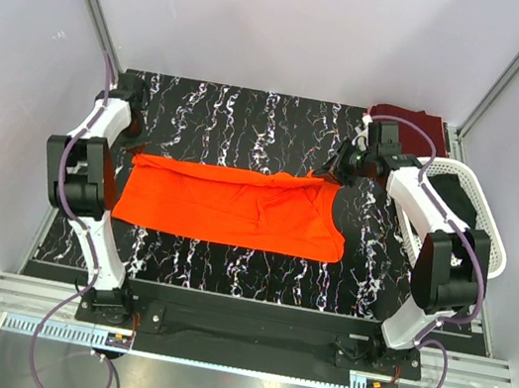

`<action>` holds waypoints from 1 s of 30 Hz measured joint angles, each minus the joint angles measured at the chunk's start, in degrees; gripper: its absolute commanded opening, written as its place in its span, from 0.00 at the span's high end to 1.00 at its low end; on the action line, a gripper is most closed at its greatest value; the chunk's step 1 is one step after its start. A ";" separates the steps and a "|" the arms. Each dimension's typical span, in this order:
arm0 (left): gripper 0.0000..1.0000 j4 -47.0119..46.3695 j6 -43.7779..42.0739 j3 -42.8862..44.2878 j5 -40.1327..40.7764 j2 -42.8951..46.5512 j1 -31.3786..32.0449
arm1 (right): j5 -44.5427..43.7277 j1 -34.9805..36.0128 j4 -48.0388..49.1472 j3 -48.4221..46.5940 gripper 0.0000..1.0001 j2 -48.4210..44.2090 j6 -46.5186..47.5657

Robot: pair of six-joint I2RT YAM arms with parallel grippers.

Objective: Fold and stack the t-shirts
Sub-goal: Fold the tshirt

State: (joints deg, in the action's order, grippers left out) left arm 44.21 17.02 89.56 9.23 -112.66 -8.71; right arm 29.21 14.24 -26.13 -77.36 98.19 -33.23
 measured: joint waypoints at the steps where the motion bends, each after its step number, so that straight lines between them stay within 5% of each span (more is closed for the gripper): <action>1: 0.99 -0.11 0.04 -1.11 0.37 0.96 0.11 | 0.11 0.00 0.00 0.85 1.00 -0.31 0.00; 30: 0.97 -2.03 1.92 -12.26 3.48 8.09 0.48 | 2.01 0.00 0.61 16.22 1.00 -7.30 0.22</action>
State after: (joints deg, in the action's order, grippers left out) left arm 42.17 18.94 77.30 12.71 -104.57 -8.23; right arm 31.22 14.24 -25.52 -61.14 90.89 -33.01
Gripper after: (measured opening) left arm 0.049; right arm 0.011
